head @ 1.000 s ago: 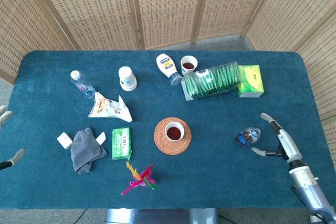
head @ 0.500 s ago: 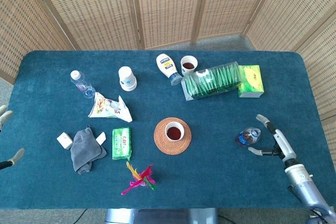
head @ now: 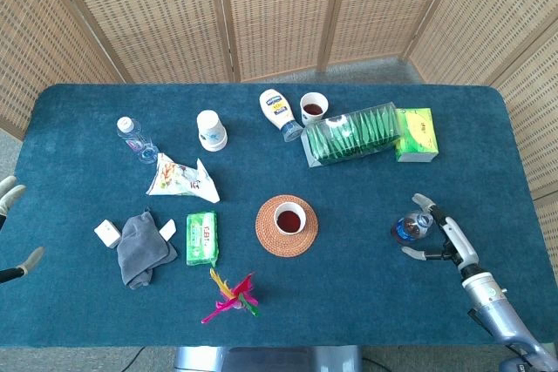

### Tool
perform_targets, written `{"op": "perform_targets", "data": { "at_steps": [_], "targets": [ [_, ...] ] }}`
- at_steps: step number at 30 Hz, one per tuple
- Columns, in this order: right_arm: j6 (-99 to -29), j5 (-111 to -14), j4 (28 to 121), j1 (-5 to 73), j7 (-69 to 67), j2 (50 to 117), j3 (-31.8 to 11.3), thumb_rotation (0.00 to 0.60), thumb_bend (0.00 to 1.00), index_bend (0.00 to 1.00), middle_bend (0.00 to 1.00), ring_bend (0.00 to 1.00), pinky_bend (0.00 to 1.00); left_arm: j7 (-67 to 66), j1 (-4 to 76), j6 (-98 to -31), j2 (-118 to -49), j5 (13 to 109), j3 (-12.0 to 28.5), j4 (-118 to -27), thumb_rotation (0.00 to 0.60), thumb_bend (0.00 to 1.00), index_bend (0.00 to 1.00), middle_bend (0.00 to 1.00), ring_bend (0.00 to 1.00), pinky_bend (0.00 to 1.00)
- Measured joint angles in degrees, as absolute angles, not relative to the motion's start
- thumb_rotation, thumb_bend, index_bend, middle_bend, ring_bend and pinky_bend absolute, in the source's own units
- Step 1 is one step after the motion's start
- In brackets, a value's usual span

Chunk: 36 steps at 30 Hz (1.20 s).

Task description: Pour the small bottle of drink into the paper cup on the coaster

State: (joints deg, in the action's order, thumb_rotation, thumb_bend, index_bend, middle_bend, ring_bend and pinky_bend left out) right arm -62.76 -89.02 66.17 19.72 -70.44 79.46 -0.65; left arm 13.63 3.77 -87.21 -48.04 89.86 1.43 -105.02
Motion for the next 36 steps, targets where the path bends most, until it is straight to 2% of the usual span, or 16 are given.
{"op": "perform_targets", "data": {
  "at_steps": [13, 27, 32, 36],
  "targets": [
    [-64.20, -89.27, 63.32, 20.69, -76.69, 82.84, -0.86, 0.600, 0.02, 0.00, 0.00, 0.00, 0.00, 12.35, 4.27, -85.92, -48.22, 89.34, 1.31, -105.34, 0.600, 0.33, 0.00, 0.00, 0.00, 0.00],
    [-63.99, -88.50, 62.11, 21.78, -75.01, 84.28, -0.75, 0.600, 0.03, 0.00, 0.00, 0.00, 0.00, 12.15, 4.42, -85.58, -48.29, 88.95, 1.35, -105.29, 0.600, 0.33, 0.00, 0.00, 0.00, 0.00],
    [-63.98, -87.76, 60.31, 21.31, -75.19, 85.56, -0.71, 0.600, 0.08, 0.00, 0.00, 0.00, 0.00, 11.71, 4.63, -85.14, -48.37, 88.83, 1.33, -105.45, 0.600, 0.33, 0.00, 0.00, 0.00, 0.00],
    [-64.06, -87.15, 58.55, 21.14, -75.60, 86.87, -1.02, 0.600, 0.16, 0.02, 0.04, 0.00, 0.07, 11.20, 4.67, -85.01, -48.47, 88.97, 1.21, -105.66, 0.600, 0.33, 0.00, 0.00, 0.00, 0.00]
  ]
}}
